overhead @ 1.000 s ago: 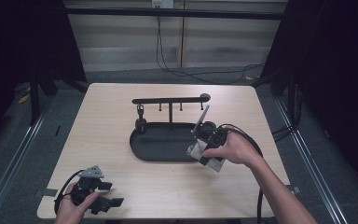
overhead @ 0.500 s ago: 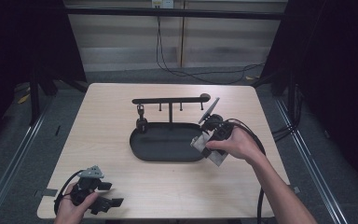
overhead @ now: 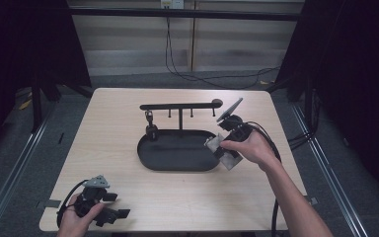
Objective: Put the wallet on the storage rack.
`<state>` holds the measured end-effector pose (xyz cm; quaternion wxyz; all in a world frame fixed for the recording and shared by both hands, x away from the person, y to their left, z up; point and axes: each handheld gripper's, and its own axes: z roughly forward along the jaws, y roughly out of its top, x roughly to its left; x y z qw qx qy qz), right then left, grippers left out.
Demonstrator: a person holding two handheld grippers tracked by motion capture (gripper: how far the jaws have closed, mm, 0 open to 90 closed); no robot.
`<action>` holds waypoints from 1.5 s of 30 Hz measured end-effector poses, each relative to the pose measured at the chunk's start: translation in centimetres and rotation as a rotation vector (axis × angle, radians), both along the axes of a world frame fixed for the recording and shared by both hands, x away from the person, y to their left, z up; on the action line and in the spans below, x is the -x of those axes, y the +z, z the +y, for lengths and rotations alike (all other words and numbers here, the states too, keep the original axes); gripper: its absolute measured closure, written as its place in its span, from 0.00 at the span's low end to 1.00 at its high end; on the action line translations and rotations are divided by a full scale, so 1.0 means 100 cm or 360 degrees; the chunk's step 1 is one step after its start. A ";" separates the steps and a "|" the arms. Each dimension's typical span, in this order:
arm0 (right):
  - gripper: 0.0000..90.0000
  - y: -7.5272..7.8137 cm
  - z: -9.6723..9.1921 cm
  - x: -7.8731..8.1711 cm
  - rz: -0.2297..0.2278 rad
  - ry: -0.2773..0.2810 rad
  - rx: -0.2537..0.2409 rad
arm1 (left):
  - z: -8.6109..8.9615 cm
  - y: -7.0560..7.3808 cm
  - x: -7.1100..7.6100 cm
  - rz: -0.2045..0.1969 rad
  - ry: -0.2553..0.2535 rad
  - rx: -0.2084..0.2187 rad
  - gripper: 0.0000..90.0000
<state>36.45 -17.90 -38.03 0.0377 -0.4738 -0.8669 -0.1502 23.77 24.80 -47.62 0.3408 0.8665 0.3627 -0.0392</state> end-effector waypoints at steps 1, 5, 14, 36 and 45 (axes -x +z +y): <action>0.36 0.000 -0.001 -0.001 0.0004 -0.0021 -0.0005 | 0.000 0.000 0.000 -0.0001 0.0004 0.0004 0.20; 0.36 -0.002 -0.002 -0.005 -0.0002 -0.0088 -0.0039 | 0.000 0.000 0.000 -0.0002 0.0001 -0.0002 0.20; 0.36 -0.013 -0.005 -0.014 -0.0017 -0.0202 -0.0141 | 0.000 0.000 0.001 0.0001 0.0010 0.0013 0.20; 0.36 -0.047 -0.006 -0.032 -0.0062 -0.0480 -0.0353 | 0.000 0.000 0.001 0.0004 0.0021 0.0009 0.20; 0.36 -0.053 0.002 -0.034 -0.0051 -0.0511 -0.0414 | 0.001 -0.001 0.001 0.0005 0.0036 0.0009 0.20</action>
